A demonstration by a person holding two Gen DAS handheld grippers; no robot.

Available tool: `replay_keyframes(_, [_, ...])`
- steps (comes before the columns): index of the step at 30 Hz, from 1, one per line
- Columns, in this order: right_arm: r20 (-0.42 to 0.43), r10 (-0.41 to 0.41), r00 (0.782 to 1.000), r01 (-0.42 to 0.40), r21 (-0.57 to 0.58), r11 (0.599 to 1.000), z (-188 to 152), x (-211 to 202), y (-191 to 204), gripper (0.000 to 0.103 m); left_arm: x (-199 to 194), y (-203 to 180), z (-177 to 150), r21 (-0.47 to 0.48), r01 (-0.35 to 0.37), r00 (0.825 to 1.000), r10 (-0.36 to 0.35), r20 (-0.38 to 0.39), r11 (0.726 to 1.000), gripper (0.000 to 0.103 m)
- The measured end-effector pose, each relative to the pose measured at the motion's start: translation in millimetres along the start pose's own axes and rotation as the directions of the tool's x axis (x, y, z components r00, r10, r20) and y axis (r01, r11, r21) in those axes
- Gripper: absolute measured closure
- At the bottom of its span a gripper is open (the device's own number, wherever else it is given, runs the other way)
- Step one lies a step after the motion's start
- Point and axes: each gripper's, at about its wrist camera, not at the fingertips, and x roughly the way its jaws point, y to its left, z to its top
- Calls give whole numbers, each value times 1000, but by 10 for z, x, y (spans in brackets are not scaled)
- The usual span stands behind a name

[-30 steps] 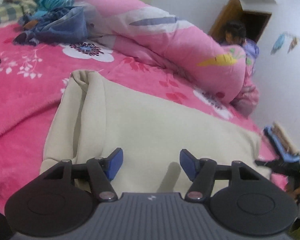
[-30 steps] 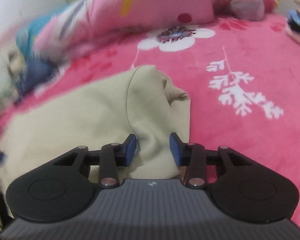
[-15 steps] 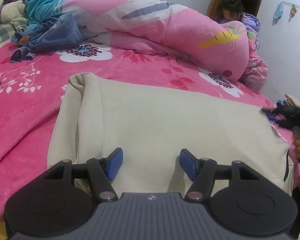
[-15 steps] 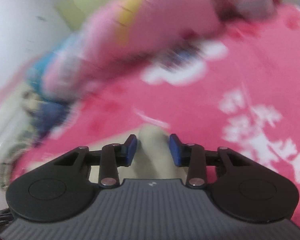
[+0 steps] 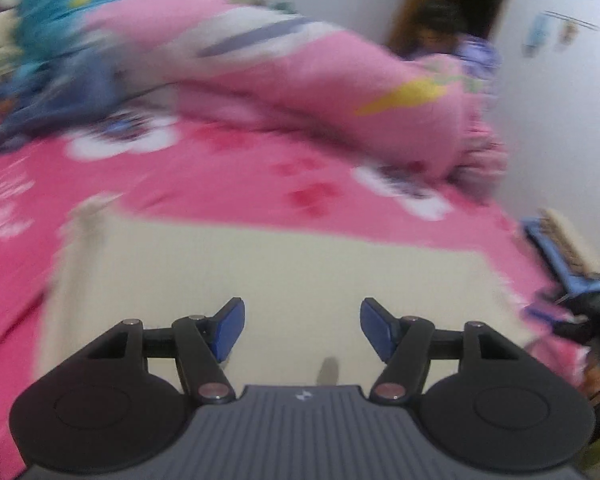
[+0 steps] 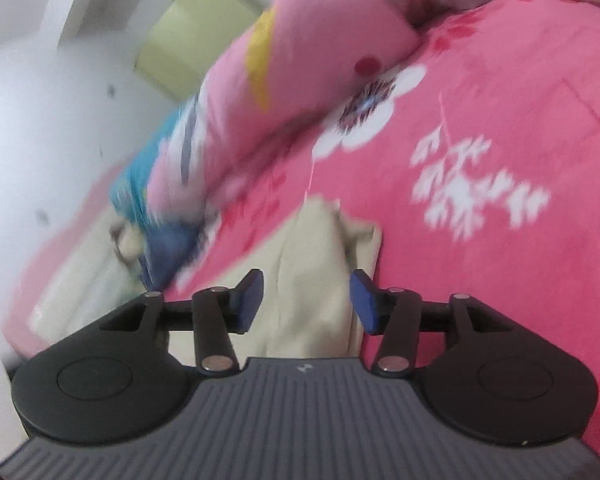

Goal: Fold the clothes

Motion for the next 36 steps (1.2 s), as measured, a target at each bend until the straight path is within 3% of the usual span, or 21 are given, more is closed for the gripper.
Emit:
replay_keyframes(3, [-24,-56,998,53,-100,994,-161,102,69,53,323,-383,146,93,122,992,-118,-47,988,37])
replay_keyframes(5, [-12,-68,998,65,-157,985,-225,137,104,54,539,-629,138,157,163,984,-150,-92,974,37])
replay_keyframes(7, [-8,-44,999,42,-176,983,-217,129,97,64,733,-831,97,207,195,976,-169,-139,959,37])
replay_keyframes(9, [-6,-13,1000,12,-159,987,-204,112,55,86,882,-959,28,234,214,968,-174,-179,949,37])
replay_keyframes(11, [-12,29,999,-31,-131,991,-198,65,19,96,992,-1026,-47,246,214,964,-163,-211,945,37])
replay_keyframes(16, [-2,157,988,-157,-56,986,-192,-129,13,97,1044,-1006,-67,224,203,959,-147,-241,953,37])
replay_keyframes(18, [-17,167,986,-167,-32,985,-241,-137,1,97,1047,-1001,-48,213,194,958,-138,-250,958,37])
replay_keyframes(22, [-37,18,999,-19,-35,999,-388,13,-143,98,1100,-1071,15,206,188,958,-133,-255,960,37])
replay_keyframes(26, [-27,79,997,-78,22,997,-356,-5,-256,99,1205,-1229,29,235,223,948,-155,-278,946,37])
replay_keyframes(28, [-22,95,995,-95,29,995,-348,-48,-296,97,1290,-1309,-30,282,215,945,-126,-301,935,37])
replay_keyframes(31, [36,80,996,-82,58,995,-331,-240,-371,87,1303,-1361,-119,337,199,950,-97,-297,920,36])
replay_keyframes(36, [178,-91,980,79,74,994,-243,-614,-389,83,1140,-1328,-136,325,196,957,-108,-269,925,36])
